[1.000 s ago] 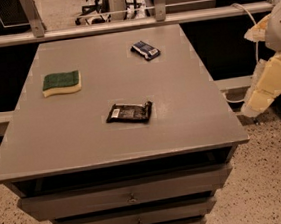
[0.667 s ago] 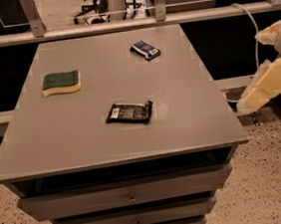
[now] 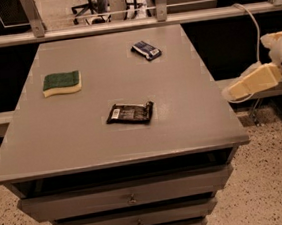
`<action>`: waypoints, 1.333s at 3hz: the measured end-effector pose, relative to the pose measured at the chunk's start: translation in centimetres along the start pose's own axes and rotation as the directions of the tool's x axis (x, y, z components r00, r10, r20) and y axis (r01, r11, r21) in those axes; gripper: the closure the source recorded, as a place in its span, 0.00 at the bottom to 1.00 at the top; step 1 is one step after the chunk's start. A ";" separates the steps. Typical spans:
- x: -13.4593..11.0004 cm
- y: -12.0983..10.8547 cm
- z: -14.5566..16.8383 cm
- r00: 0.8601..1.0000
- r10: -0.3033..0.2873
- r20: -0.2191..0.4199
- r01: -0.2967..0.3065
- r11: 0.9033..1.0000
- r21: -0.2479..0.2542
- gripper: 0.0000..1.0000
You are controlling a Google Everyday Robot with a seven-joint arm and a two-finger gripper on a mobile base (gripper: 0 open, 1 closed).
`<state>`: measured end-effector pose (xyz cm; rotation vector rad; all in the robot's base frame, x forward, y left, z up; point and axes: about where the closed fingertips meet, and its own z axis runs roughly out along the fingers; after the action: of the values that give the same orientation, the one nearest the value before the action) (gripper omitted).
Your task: Move rxbar blueberry near sponge
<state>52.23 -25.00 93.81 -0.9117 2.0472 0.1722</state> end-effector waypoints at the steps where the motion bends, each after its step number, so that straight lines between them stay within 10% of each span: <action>1: -0.6 -1.8 4.2 0.996 0.048 0.072 -0.047 0.999 -0.023 0.00; 4: -4.3 0.0 7.4 0.968 0.102 0.228 -0.091 0.994 -0.059 0.00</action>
Offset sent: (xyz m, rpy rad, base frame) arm 0.0573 0.0193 -0.0285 0.0808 0.0267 0.0637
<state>58.61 -19.52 92.52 -0.7824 1.8782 0.3651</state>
